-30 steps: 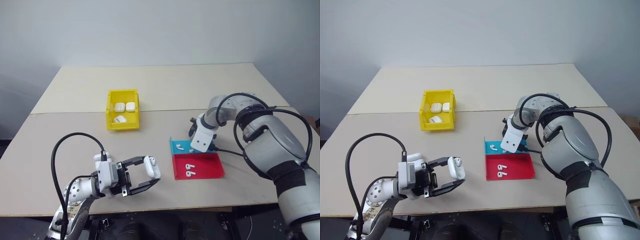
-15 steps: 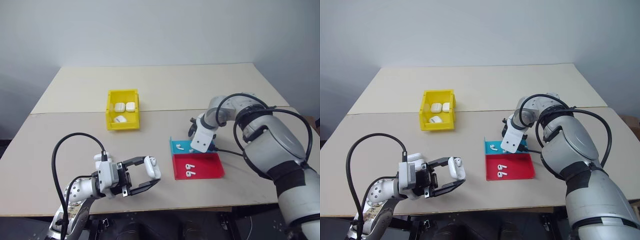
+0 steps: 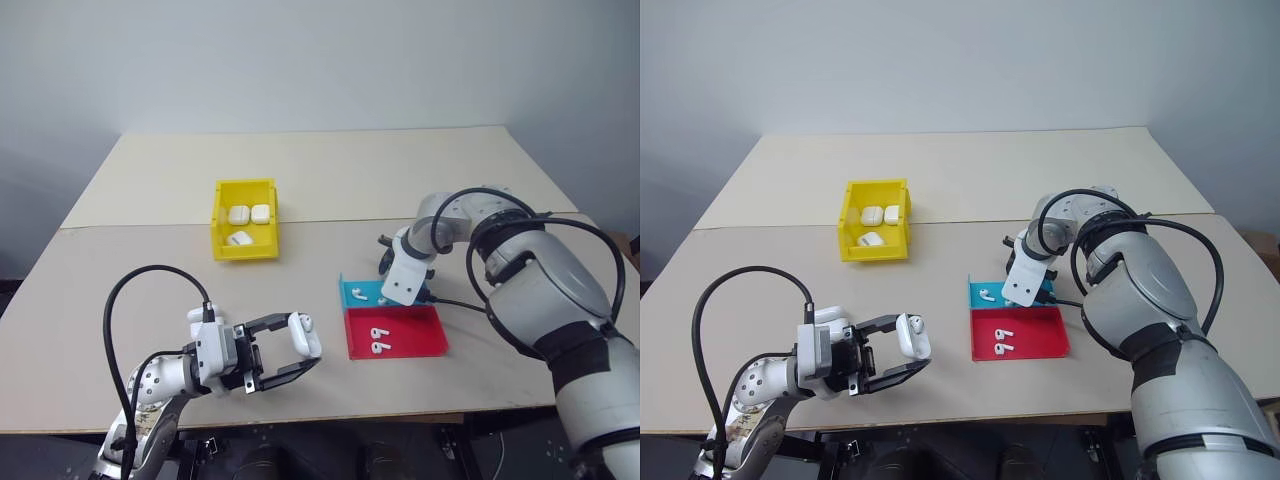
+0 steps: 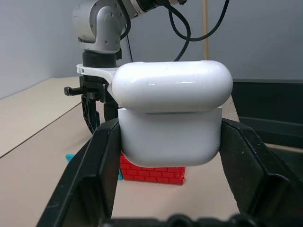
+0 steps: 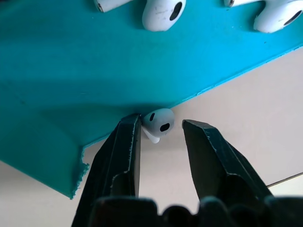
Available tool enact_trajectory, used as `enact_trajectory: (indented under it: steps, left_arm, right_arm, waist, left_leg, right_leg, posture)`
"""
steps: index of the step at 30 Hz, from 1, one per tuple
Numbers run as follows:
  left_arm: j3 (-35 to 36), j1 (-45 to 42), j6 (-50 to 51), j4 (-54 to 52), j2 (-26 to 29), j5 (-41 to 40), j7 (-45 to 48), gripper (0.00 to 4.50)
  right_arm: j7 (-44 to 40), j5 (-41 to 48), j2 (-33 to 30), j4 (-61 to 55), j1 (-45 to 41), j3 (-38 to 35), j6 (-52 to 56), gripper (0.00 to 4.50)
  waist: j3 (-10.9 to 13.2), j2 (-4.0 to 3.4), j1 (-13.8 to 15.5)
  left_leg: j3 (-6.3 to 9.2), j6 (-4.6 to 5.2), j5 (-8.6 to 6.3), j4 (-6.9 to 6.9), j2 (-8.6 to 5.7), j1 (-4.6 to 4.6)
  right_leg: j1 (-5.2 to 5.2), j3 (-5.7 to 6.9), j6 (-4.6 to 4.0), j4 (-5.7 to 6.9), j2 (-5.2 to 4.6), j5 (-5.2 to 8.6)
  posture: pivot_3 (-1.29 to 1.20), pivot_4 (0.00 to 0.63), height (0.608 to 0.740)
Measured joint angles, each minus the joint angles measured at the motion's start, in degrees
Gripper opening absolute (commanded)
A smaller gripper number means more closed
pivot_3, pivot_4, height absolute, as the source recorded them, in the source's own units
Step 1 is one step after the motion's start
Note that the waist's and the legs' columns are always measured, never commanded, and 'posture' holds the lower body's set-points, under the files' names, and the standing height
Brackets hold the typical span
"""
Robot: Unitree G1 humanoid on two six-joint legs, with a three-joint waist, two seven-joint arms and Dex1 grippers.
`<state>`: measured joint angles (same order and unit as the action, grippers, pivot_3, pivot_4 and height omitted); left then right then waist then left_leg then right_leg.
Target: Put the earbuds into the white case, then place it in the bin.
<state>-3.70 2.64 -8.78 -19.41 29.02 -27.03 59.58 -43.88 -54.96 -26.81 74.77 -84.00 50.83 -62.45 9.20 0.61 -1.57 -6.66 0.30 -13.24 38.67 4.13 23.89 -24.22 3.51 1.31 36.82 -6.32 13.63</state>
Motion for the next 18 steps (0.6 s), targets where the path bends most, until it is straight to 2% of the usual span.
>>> enact_trajectory:
  steps: [6, 9, 18]
  left_arm:
    - [0.0, 0.0, 0.0, 0.0, 0.0, 0.0, 0.0, 2.8]
    - [0.0, 0.0, 0.0, 0.0, 0.0, 0.0, 0.0, 2.8]
    - [0.0, 0.0, 0.0, 0.0, 0.1, 0.0, 0.0, 2.8]
  right_arm:
    - [0.3, 0.0, 0.0, 0.0, 0.0, 0.2, 0.1, 1.78]
    - [0.1, 0.0, 0.0, 0.0, 0.0, 0.2, 0.0, 1.19]
    - [0.2, 0.0, 0.0, 0.0, 0.0, 0.2, 0.1, 1.19]
  waist:
    - [0.0, 0.0, -0.3]
    - [0.0, 0.0, -0.3]
    - [0.0, 0.0, -0.6]
  left_leg:
    - [0.0, 0.0, 0.0, 0.0, 0.0, 0.0]
    - [0.0, 0.0, 0.0, 0.0, 0.0, 0.0]
    - [0.0, 0.0, 0.0, -0.02, 0.01, -0.01]
  right_leg:
    - [0.0, 0.0, 0.0, 0.01, 0.0, 0.0]
    - [0.0, 0.0, 0.0, 0.01, 0.0, 0.0]
    - [0.0, 0.0, -0.01, 0.02, 0.0, 0.01]
  posture:
    - [0.0, 0.15, 0.74]
    - [0.0, 0.15, 0.74]
    - [0.0, 0.15, 0.74]
